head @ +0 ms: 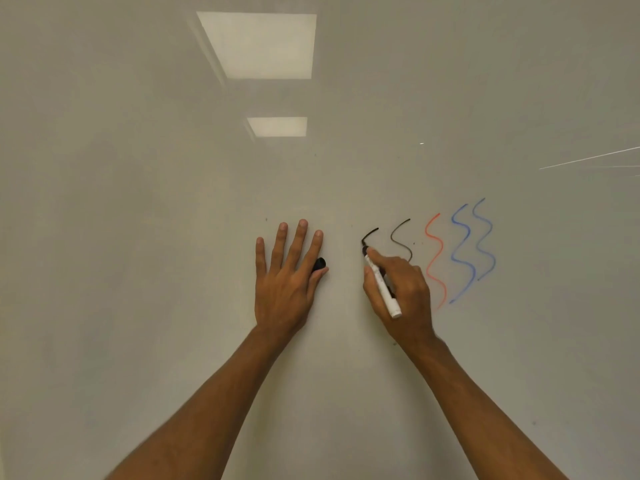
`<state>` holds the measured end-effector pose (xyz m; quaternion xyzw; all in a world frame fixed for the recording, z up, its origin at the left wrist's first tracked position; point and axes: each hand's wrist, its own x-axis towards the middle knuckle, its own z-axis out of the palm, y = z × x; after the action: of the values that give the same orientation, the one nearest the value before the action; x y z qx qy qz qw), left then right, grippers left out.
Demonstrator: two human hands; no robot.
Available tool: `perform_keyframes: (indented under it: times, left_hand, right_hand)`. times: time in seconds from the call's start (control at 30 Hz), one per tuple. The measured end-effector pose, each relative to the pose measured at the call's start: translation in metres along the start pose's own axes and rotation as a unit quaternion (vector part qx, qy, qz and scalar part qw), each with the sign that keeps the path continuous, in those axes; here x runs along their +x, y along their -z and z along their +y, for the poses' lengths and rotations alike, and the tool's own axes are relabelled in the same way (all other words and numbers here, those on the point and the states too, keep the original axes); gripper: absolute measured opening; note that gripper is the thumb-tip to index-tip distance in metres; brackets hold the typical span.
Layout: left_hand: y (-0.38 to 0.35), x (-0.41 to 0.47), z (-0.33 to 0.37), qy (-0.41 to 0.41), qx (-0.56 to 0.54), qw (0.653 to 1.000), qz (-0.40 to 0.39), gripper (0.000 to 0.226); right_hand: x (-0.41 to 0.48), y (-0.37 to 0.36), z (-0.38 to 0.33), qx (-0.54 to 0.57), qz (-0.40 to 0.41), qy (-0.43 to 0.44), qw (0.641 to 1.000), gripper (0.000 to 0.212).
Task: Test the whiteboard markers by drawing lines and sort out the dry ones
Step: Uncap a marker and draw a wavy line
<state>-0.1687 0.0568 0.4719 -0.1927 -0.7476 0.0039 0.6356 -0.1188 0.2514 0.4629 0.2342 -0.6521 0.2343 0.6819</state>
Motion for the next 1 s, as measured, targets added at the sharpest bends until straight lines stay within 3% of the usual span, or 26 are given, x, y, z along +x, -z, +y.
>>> perform_keyframes:
  times: [0.07, 0.27, 0.43, 0.63, 0.83, 1.0]
  left_hand:
    - [0.000, 0.001, 0.001, 0.000, 0.001, 1.000, 0.003, 0.058]
    - [-0.001, 0.003, 0.002, -0.002, -0.004, 1.000, 0.004, 0.057]
    - [-0.002, 0.000, 0.000, -0.005, -0.010, 1.000, 0.006, 0.056]
    - [0.001, -0.001, 0.001, -0.002, -0.026, 1.000, -0.004, 0.054]
    - [0.009, -0.030, 0.008, -0.007, -0.067, 0.998, -0.015, 0.053]
    - [0.011, -0.092, 0.021, -0.056, -0.080, 0.995, -0.034, 0.050]
  right_hand:
    - [-0.010, 0.000, 0.003, -0.013, -0.008, 0.012, 1.000, 0.026]
    - [-0.047, 0.008, -0.001, -0.004, 0.055, -0.080, 0.995, 0.025]
    - [-0.082, 0.012, 0.002, -0.031, -0.023, -0.004, 0.999, 0.022]
    - [-0.113, 0.023, 0.000, -0.051, 0.006, -0.092, 0.994, 0.024]
    - [-0.138, 0.027, -0.011, -0.001, -0.153, -0.008, 0.988, 0.021]
    - [-0.143, 0.038, -0.014, -0.032, -0.216, 0.010, 0.976, 0.020]
